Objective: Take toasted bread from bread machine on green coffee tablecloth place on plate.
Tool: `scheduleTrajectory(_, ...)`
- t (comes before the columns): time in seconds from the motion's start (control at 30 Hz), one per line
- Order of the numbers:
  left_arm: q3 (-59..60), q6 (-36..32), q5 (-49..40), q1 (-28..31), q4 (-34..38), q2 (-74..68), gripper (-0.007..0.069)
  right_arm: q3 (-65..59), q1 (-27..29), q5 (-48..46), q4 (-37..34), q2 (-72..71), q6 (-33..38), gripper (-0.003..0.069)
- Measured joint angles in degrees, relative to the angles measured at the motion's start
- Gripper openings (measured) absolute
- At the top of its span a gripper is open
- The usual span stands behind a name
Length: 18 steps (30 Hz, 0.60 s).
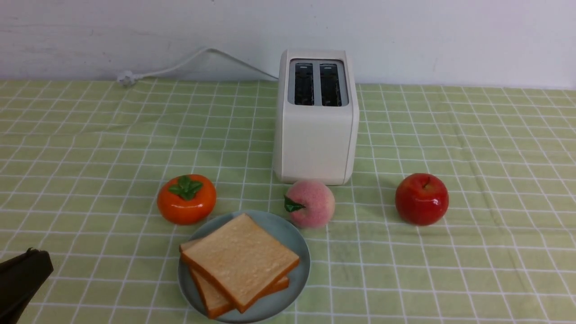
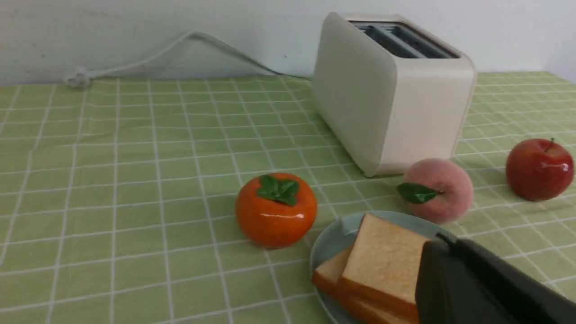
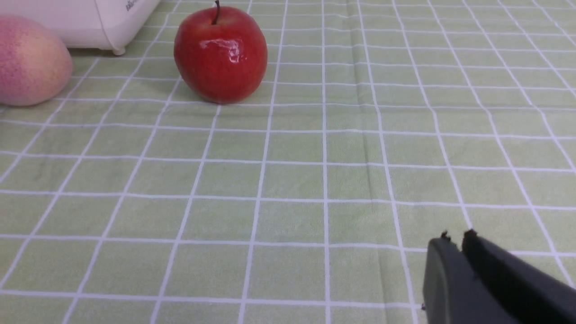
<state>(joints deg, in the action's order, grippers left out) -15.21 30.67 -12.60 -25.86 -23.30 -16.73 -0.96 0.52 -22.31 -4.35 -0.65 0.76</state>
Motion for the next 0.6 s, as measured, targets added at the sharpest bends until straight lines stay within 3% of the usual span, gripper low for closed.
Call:
scheduleTrajectory(0.1,0.90,2.78,0.25,1.31,-2.71,0.12,-0.0013,0.00,0.00,0.00,0.00,0.00,0.00,0.0053)
scheduleTrajectory(0.2,2.46,1.48,0.75,5.13,0.94,1.46,-0.0013,0.00,0.00,0.00,0.00,0.00,0.00,0.0057)
scheduleTrajectory(0.4,8.56,-11.06,7.63,12.94,12.23,6.86,-0.0013,0.00,0.00,0.00,0.00,0.00,0.00,0.0064)
scheduleTrajectory(0.47,12.70,-18.04,9.86,17.62,18.48,10.82,-0.0013,0.00,0.00,0.00,0.00,0.00,0.00,0.0069)
scheduleTrajectory(0.6,16.46,-22.46,8.33,22.90,24.39,16.03,-0.0013,0.00,0.00,0.00,0.00,0.00,0.00,0.0073)
